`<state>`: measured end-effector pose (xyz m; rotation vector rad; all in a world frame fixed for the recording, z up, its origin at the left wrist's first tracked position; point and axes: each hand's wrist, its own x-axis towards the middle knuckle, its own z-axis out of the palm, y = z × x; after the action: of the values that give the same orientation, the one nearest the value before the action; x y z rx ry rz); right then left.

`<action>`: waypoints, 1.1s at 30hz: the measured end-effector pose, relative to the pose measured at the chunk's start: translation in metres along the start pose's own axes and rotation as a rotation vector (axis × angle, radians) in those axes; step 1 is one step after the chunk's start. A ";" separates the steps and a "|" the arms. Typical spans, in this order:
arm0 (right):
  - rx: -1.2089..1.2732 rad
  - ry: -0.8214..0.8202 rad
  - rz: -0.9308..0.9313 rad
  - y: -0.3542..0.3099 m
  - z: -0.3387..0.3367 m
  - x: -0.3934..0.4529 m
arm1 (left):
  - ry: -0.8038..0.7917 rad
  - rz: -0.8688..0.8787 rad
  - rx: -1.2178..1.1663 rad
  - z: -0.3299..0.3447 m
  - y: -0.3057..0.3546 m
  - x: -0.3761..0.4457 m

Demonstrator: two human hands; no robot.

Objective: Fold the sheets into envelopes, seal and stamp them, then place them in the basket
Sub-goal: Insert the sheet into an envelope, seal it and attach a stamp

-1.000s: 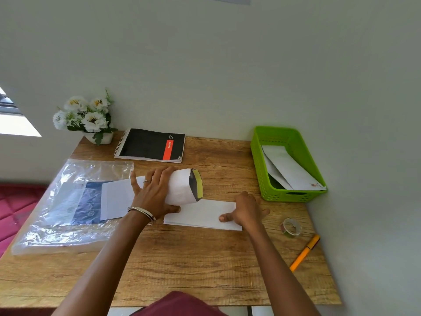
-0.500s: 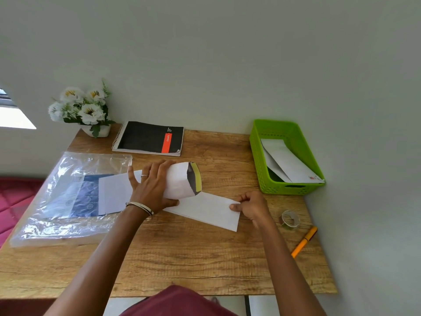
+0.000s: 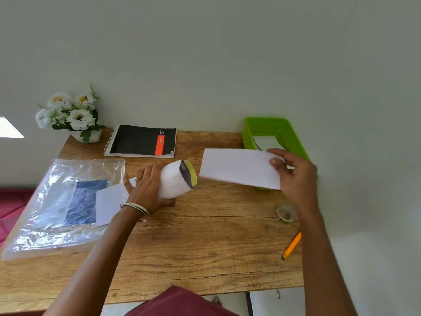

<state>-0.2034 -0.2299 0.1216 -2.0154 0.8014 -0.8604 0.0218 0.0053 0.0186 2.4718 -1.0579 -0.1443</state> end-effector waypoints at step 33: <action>0.090 -0.191 0.040 0.009 -0.002 0.006 | -0.126 0.123 0.131 -0.018 0.013 0.012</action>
<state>-0.2036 -0.2400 0.1173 -1.9606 0.6816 -0.6582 0.0264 -0.0046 0.0411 2.5321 -1.3078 -0.2000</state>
